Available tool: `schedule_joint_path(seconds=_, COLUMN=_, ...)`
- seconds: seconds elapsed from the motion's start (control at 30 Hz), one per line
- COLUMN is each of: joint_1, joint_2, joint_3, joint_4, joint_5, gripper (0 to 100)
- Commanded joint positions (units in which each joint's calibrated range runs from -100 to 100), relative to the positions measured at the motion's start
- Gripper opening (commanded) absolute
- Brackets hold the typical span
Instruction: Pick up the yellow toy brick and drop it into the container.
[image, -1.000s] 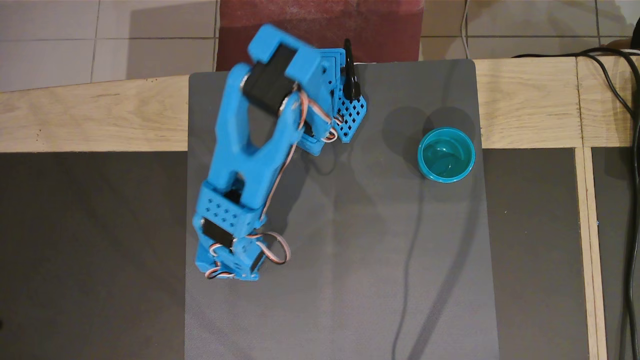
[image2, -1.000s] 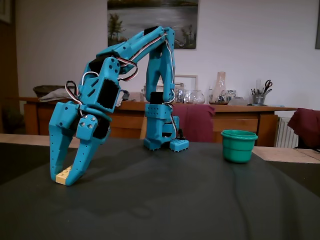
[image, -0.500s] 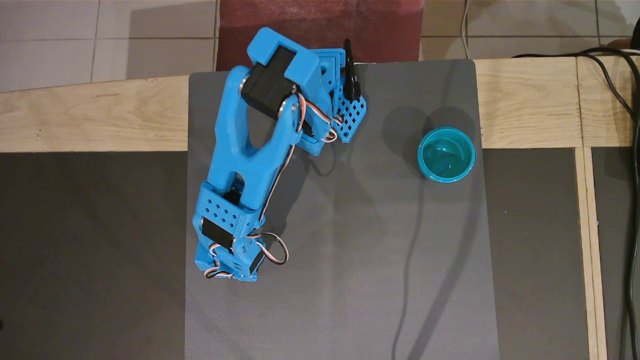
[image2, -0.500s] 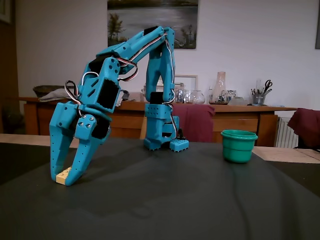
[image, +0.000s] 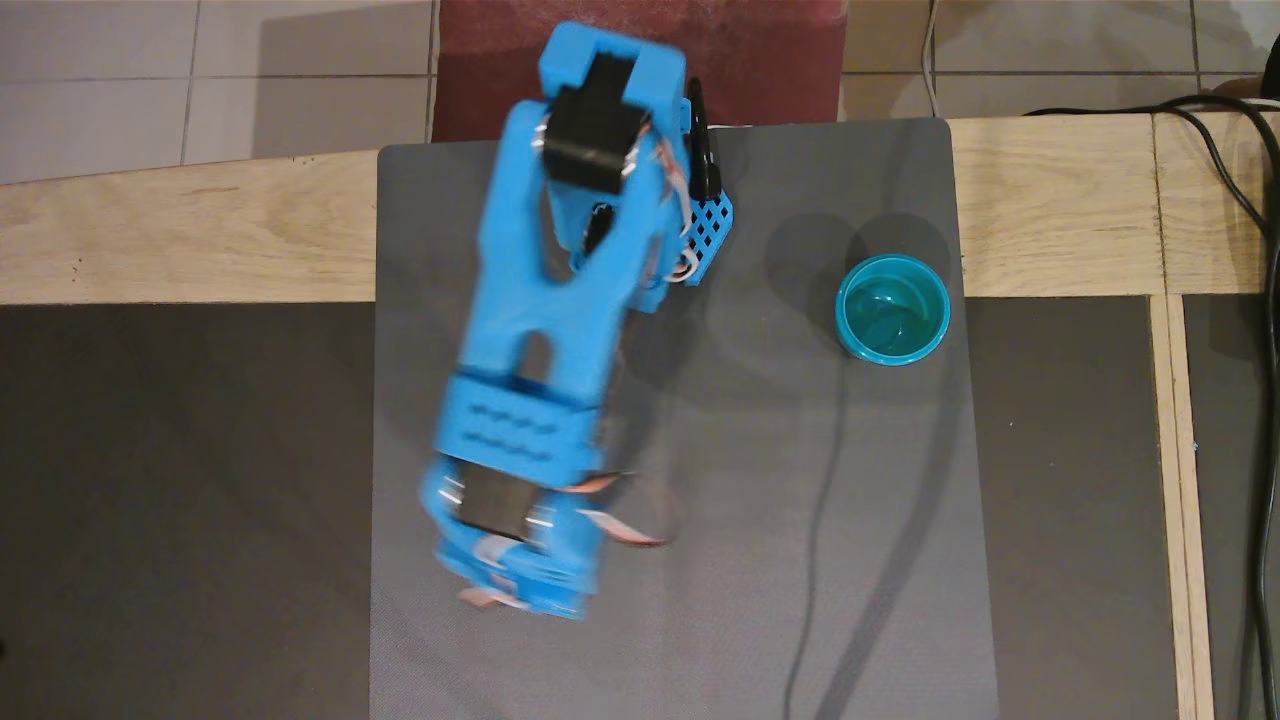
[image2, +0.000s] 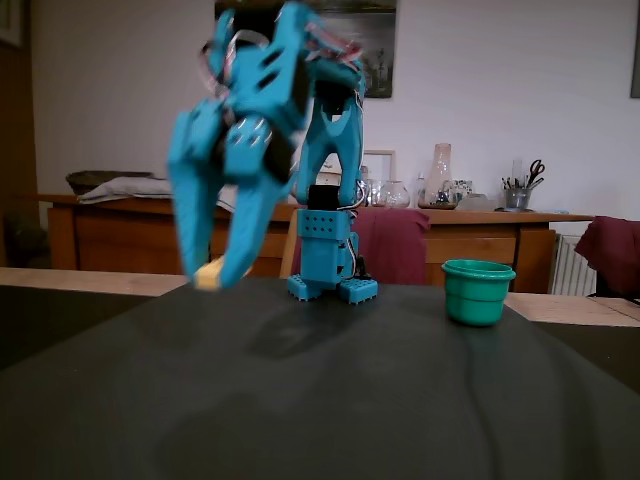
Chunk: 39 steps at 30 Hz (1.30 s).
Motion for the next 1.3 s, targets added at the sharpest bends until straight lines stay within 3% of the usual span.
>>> schedule_joint_path(seconds=0.0, joint_1=-4.91, joint_2=-2.55, joint_3=-8.46, joint_4=9.01, joint_5=-2.68, gripper=0)
schedule_joint_path(seconds=0.17, joint_1=-15.51, joint_2=-2.55, joint_3=-20.37, joint_4=25.53, joint_5=-8.27, gripper=0)
schedule_joint_path(seconds=0.3, joint_1=-22.55, joint_2=-2.55, joint_3=-24.61, joint_4=32.91, joint_5=-11.41, gripper=0)
schedule_joint_path(seconds=1.03, joint_1=-63.32, joint_2=-8.2, joint_3=-20.01, joint_4=33.08, joint_5=-30.39, gripper=0)
schedule_joint_path(seconds=1.27, joint_1=-67.04, joint_2=-14.95, joint_3=-12.25, joint_4=33.08, joint_5=-32.53, gripper=0)
